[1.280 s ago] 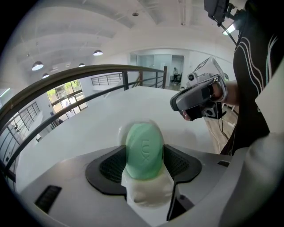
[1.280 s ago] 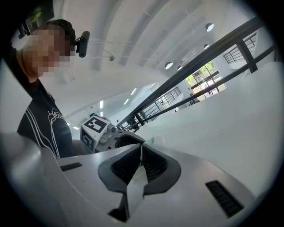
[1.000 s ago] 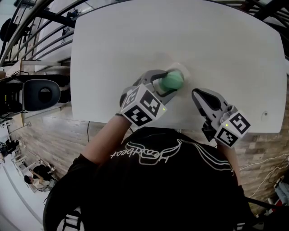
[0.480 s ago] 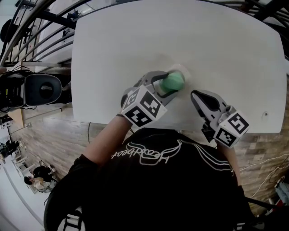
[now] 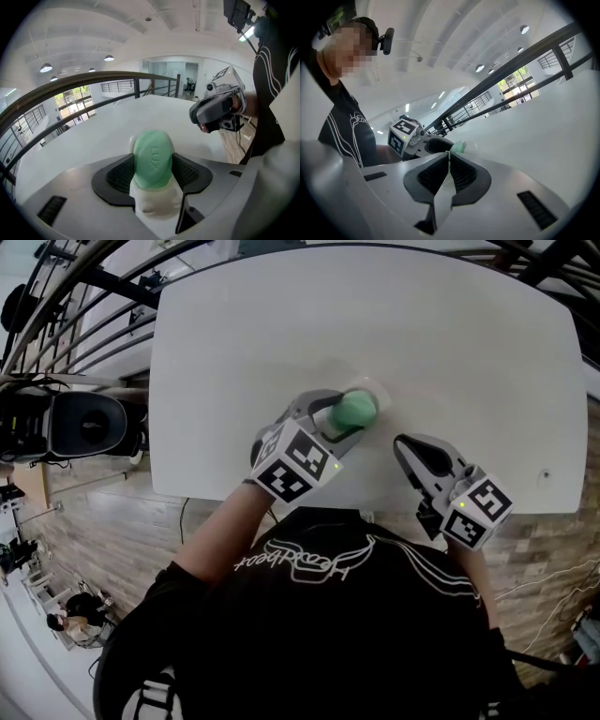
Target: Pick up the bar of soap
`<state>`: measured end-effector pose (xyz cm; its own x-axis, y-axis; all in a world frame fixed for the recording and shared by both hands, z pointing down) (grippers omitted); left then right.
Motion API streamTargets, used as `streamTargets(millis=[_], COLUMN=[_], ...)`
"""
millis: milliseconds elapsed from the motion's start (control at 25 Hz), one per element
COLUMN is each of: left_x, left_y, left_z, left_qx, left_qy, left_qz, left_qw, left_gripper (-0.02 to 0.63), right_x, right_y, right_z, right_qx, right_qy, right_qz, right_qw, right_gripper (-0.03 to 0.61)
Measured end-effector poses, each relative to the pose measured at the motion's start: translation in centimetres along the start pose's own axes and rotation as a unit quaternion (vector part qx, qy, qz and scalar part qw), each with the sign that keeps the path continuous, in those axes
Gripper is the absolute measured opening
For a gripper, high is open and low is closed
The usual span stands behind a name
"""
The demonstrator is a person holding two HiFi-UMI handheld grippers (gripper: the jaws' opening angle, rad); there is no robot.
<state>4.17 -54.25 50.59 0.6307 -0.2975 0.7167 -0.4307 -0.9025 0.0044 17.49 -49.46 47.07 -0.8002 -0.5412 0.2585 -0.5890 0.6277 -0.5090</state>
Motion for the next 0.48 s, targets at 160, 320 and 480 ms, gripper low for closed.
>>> streamTargets(millis=[160,320,480], left_x=[-0.8,-2.2,-4.8], left_y=[-0.6,-2.7,-3.4], left_z=[1.1,2.6,4.3], left_qx=[-0.004,-0.010,-0.040], left_qy=[-0.016,-0.044,-0.093], left_qz=[0.011,0.011,0.000], left_qw=[0.9998,0.9989,0.9949], left_gripper=[0.259,0.259,0.259], right_x=[-1.5,-4.0,-5.2], right_y=[0.3,1.0,1.9], right_z=[0.1,0.5,1.5], right_qx=[-0.012,-0.032,-0.054], right_qy=[-0.003,-0.012,-0.019], right_qz=[-0.008,-0.020,-0.038], right_qw=[1.000,0.999,0.998], right_gripper=[0.017,0.017,0.017])
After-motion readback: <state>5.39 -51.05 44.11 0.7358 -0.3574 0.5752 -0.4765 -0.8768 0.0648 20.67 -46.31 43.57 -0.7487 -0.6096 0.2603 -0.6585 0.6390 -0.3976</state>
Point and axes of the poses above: the fingertips, and each gripper's own axes: x forward along the fingers, y to its left, z out of its top, the point moved 5 cm from there along -x, backward along the fingers, and after that the axes turned 1 degree about -z, right-handed, at the moved point
